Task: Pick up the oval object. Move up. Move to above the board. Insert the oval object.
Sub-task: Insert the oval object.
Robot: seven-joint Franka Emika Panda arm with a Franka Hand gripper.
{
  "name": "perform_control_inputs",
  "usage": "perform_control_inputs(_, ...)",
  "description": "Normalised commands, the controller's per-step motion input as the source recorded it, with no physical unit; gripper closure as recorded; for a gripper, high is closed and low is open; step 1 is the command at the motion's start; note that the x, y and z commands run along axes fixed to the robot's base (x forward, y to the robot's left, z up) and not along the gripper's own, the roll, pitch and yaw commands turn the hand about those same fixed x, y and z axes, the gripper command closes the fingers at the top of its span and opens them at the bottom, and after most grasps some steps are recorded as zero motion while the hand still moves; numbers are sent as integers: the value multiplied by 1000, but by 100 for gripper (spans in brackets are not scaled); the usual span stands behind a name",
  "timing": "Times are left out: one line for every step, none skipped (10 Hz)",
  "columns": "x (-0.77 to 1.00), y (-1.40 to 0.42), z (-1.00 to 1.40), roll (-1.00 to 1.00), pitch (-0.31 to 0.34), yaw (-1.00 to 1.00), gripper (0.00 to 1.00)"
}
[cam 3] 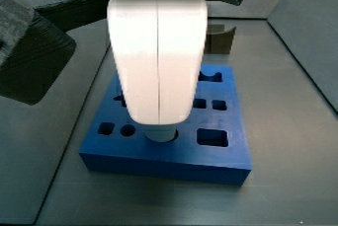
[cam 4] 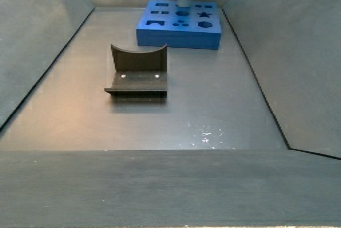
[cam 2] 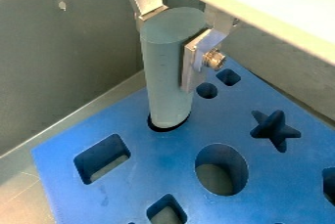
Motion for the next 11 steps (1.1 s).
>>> perform_control_inputs(-17,0,-366,29,-24,0,100)
perform_control_inputs(-23,11,-671,57,-67,0,100)
perform_control_inputs(0,66,-683,63,-36,0,100)
perform_control_inputs(11,37,-511,36,-1,0,100)
perform_control_inputs(26,17,-337,14,0,83,100)
perform_control_inputs(31,74,-251,0,0,66,100)
perform_control_inputs(63,3,-171,0,9,57,100)
perform_control_inputs(69,11,-83,0,6,57,100)
perform_control_inputs(60,57,-29,0,16,0,100)
perform_control_inputs(0,0,-497,23,-29,0,100)
perform_control_inputs(0,0,-903,173,-111,0,100)
